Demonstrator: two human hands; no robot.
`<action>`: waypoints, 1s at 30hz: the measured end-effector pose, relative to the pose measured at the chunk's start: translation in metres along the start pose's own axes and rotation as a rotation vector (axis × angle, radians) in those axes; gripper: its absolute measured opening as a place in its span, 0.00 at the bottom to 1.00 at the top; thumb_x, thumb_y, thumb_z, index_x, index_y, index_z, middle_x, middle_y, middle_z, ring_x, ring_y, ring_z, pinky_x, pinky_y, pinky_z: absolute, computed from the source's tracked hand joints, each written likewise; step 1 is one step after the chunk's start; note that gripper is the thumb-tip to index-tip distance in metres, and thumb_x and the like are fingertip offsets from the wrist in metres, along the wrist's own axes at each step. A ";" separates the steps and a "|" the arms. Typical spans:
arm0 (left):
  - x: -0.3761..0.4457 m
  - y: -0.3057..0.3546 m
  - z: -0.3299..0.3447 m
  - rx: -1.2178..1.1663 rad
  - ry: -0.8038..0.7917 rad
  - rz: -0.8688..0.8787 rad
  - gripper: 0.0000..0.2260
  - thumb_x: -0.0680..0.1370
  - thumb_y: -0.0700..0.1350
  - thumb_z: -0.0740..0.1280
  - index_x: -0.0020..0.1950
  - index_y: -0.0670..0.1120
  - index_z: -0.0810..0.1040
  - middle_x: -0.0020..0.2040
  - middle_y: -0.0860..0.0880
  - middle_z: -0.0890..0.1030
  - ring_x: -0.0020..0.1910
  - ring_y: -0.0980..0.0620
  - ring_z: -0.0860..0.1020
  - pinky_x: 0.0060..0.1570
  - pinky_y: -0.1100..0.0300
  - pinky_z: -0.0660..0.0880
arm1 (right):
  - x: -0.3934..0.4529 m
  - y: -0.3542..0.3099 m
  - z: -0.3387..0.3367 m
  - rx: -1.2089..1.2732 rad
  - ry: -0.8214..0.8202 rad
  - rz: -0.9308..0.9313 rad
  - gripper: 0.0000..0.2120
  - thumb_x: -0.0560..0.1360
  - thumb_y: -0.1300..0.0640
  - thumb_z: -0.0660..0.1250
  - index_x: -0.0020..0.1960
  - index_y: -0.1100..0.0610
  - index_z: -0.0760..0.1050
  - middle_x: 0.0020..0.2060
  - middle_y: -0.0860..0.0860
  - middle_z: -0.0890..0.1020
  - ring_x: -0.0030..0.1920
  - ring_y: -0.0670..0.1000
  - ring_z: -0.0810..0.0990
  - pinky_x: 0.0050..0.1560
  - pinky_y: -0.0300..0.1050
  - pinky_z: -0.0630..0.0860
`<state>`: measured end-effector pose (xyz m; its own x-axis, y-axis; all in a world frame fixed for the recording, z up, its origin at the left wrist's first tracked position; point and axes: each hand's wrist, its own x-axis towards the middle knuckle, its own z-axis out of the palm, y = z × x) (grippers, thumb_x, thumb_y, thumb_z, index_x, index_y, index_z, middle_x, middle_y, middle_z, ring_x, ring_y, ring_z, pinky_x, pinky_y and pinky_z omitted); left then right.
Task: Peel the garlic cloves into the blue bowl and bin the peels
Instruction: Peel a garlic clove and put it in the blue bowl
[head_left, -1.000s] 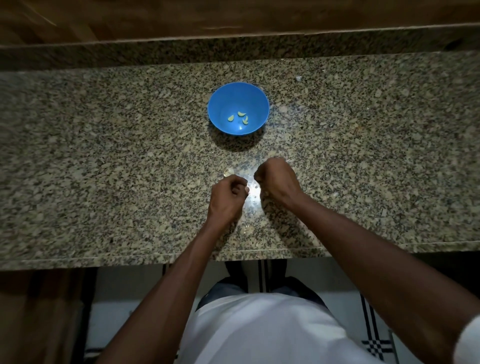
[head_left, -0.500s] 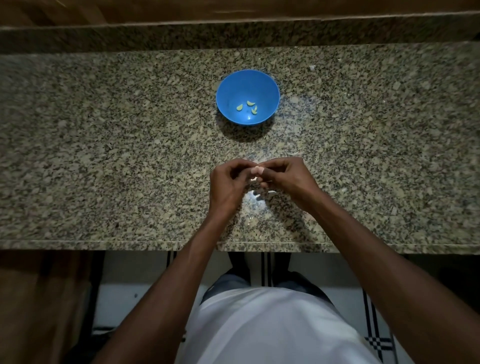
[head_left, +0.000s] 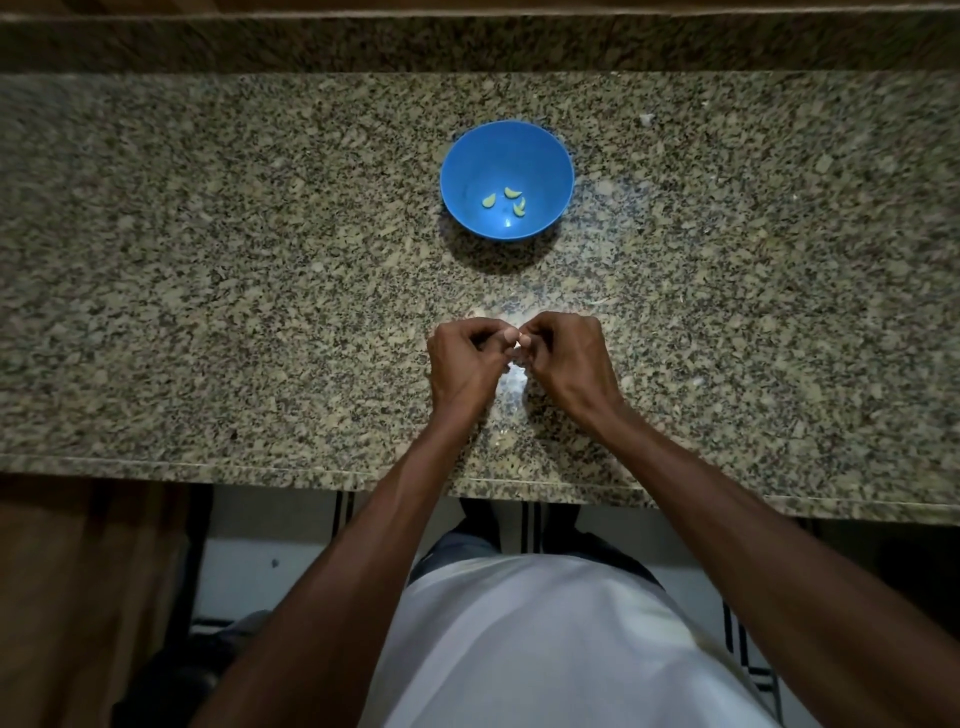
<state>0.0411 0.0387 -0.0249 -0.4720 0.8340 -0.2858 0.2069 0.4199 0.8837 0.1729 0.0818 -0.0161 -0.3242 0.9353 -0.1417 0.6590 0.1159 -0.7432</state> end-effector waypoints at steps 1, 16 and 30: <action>0.001 0.000 0.000 -0.023 -0.006 -0.042 0.04 0.76 0.42 0.77 0.49 0.44 0.88 0.42 0.49 0.87 0.41 0.53 0.86 0.43 0.54 0.85 | 0.000 0.001 -0.001 -0.025 -0.004 -0.020 0.07 0.80 0.61 0.71 0.45 0.61 0.85 0.35 0.55 0.86 0.34 0.52 0.83 0.35 0.56 0.82; 0.012 -0.007 -0.009 -0.266 -0.207 -0.184 0.04 0.79 0.36 0.73 0.52 0.37 0.85 0.45 0.42 0.87 0.41 0.52 0.84 0.46 0.60 0.83 | 0.015 0.012 -0.015 0.149 -0.187 0.050 0.09 0.81 0.63 0.68 0.50 0.60 0.87 0.37 0.50 0.87 0.37 0.47 0.87 0.42 0.47 0.86; 0.008 -0.001 -0.002 0.023 -0.095 0.004 0.04 0.79 0.41 0.73 0.53 0.43 0.85 0.47 0.48 0.86 0.47 0.51 0.85 0.48 0.56 0.84 | 0.015 0.008 -0.018 0.483 -0.221 0.342 0.07 0.81 0.61 0.71 0.49 0.64 0.85 0.40 0.59 0.88 0.40 0.54 0.87 0.52 0.60 0.86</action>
<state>0.0357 0.0439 -0.0276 -0.3878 0.8655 -0.3171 0.2292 0.4237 0.8763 0.1857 0.1030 -0.0127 -0.3162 0.7953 -0.5172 0.3864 -0.3899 -0.8359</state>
